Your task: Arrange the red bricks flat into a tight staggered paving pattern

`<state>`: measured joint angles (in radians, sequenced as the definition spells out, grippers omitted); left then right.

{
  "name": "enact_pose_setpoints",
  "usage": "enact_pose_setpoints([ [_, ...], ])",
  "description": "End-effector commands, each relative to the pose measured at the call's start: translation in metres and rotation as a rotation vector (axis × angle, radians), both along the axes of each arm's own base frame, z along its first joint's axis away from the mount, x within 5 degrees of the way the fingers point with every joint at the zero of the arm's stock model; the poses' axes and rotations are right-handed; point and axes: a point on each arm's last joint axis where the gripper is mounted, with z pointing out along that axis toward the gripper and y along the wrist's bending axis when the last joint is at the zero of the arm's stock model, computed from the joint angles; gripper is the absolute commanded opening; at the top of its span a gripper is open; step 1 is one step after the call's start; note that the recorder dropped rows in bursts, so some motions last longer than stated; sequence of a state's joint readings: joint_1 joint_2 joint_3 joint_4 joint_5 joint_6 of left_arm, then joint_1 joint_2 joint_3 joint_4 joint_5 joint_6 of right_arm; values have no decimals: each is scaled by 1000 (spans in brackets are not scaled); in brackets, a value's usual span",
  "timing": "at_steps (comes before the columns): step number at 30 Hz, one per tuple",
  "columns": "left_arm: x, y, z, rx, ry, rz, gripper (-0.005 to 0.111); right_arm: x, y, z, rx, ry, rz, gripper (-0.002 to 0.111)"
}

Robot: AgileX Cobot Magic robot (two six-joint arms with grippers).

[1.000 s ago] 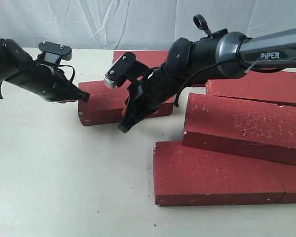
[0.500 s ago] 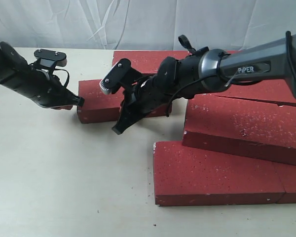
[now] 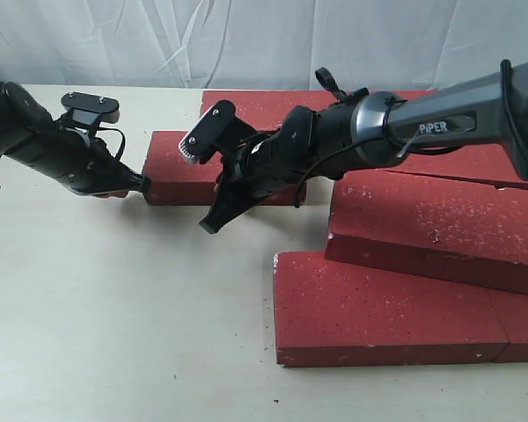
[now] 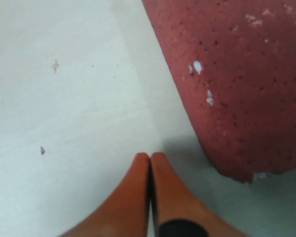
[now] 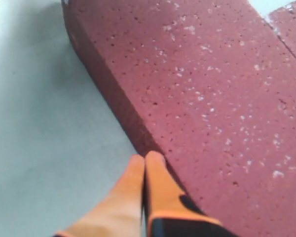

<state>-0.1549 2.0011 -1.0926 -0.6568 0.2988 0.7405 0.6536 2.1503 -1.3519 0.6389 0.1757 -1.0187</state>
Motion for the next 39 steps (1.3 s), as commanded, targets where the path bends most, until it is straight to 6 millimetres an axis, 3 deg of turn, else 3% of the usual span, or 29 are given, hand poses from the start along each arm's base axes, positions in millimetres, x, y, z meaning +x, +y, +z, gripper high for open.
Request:
enact_pose_setpoints([
  [1,1,1,1,-4,-9,10,0,-10,-2,21,-18,47,86,-1],
  [6,2,0,2,-15,-7,23,0,-33,-17,45,-207,143,294,-1],
  [12,5,2,2,-13,-40,55,0,-1,-44,29,-165,136,103,-1],
  [24,11,5,6,7,-103,88,0,6,-47,22,-156,122,72,-1],
  [31,18,4,-8,14,-86,91,0,6,-47,22,-156,122,72,-1],
  [39,25,-25,-15,7,-86,19,0,6,-49,21,-187,112,83,-1],
])
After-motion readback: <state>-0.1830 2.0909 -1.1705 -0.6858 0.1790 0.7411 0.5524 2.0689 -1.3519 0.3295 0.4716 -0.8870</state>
